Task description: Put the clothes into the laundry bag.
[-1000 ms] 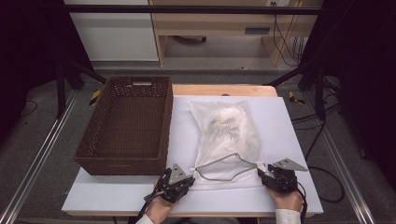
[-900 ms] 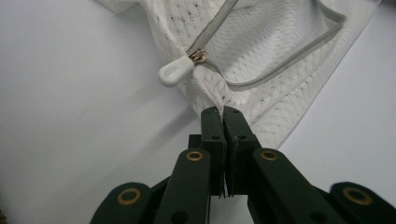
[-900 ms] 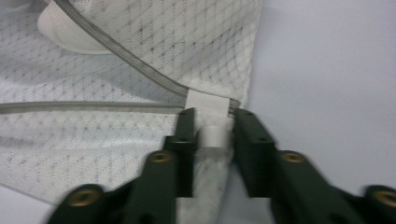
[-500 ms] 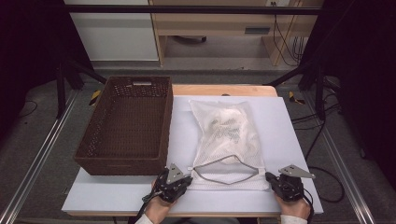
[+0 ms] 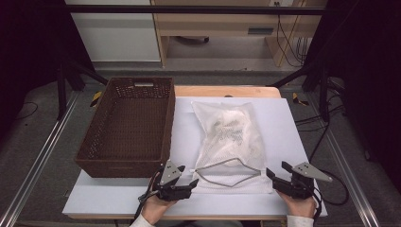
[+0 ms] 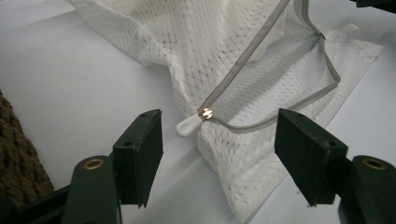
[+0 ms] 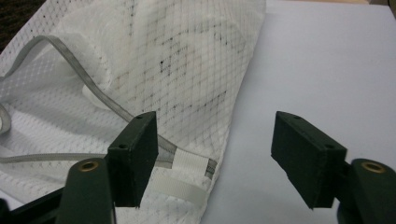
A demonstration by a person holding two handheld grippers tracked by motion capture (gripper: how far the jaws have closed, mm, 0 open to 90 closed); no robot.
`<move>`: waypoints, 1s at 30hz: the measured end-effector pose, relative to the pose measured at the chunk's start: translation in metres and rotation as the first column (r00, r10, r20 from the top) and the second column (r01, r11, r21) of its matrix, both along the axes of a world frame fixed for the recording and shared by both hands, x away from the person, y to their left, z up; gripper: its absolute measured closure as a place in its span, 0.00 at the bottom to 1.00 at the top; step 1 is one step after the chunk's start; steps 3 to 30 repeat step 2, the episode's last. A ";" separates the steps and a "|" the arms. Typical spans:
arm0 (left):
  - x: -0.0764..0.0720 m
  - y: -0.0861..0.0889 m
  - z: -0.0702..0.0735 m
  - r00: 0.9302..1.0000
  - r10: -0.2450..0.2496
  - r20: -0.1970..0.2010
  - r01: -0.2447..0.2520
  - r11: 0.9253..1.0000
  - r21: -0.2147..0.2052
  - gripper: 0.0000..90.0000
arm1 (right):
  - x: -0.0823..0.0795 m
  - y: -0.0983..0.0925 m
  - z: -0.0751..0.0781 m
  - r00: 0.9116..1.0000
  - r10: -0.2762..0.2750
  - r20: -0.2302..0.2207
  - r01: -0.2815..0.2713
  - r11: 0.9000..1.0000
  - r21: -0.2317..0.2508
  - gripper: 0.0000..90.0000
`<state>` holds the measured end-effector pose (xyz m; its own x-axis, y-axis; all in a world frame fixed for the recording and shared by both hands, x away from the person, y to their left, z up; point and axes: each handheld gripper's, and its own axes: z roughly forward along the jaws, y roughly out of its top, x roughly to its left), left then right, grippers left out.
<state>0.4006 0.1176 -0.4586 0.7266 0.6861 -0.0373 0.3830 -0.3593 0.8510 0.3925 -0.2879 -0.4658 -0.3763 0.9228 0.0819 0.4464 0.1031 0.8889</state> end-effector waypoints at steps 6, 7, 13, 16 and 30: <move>0.002 0.002 0.001 1.000 -0.003 -0.010 0.003 1.000 -0.006 0.33 | 0.000 0.000 0.001 1.000 -0.002 0.005 0.002 1.000 -0.002 0.30; 0.002 0.002 0.001 1.000 -0.003 -0.010 0.003 1.000 -0.006 0.33 | 0.000 0.000 0.001 1.000 -0.002 0.005 0.002 1.000 -0.002 0.30; 0.002 0.002 0.001 1.000 -0.003 -0.010 0.003 1.000 -0.006 0.33 | 0.000 0.000 0.001 1.000 -0.002 0.005 0.002 1.000 -0.002 0.30; 0.002 0.002 0.001 1.000 -0.003 -0.010 0.003 1.000 -0.006 0.33 | 0.000 0.000 0.001 1.000 -0.002 0.005 0.002 1.000 -0.002 0.30; 0.002 0.002 0.001 1.000 -0.003 -0.010 0.003 1.000 -0.006 0.33 | 0.000 0.000 0.001 1.000 -0.002 0.005 0.002 1.000 -0.002 0.30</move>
